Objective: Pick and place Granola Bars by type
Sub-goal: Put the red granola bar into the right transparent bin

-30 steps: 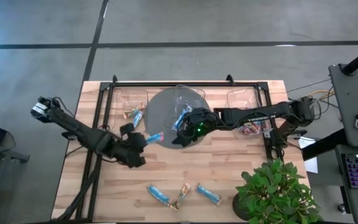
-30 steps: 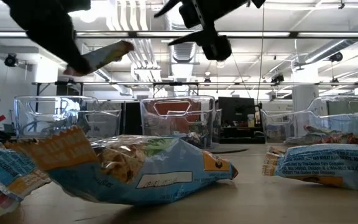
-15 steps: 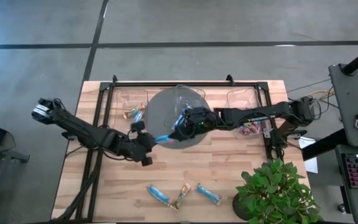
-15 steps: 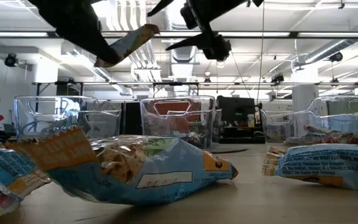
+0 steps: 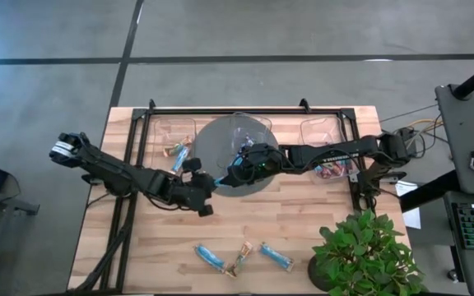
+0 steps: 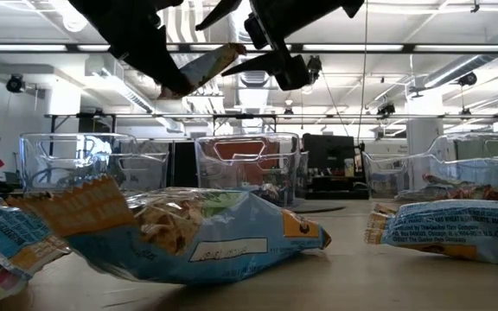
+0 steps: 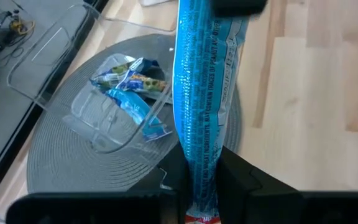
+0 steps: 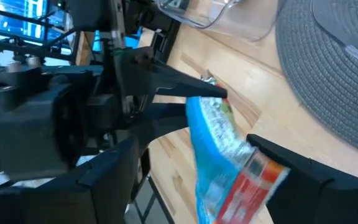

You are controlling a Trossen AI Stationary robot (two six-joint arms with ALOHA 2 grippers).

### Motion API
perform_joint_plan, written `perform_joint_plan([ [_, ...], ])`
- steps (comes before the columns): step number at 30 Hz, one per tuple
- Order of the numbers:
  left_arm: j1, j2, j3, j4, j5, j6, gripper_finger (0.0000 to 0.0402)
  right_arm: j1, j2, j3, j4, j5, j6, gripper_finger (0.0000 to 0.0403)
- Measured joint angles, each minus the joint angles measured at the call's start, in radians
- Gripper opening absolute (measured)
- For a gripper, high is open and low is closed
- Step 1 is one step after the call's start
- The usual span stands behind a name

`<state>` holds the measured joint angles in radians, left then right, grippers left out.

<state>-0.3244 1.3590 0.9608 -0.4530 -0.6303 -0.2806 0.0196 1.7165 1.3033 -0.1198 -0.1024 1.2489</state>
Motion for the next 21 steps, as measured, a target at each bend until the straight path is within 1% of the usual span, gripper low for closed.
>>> perform_joint_plan([
  [4,0.002,0.000,0.000,0.007,0.000,-0.004,0.0039,0.000,0.000,0.000,-0.005,0.000,-0.008,0.0269],
  [14,0.003,-0.003,0.000,0.019,0.000,-0.003,0.0039,0.000,0.000,0.000,-0.034,0.000,-0.018,0.0204],
  [21,0.004,-0.003,0.003,0.029,-0.002,-0.003,0.0039,0.000,0.000,0.000,-0.033,0.000,-0.030,0.0174],
])
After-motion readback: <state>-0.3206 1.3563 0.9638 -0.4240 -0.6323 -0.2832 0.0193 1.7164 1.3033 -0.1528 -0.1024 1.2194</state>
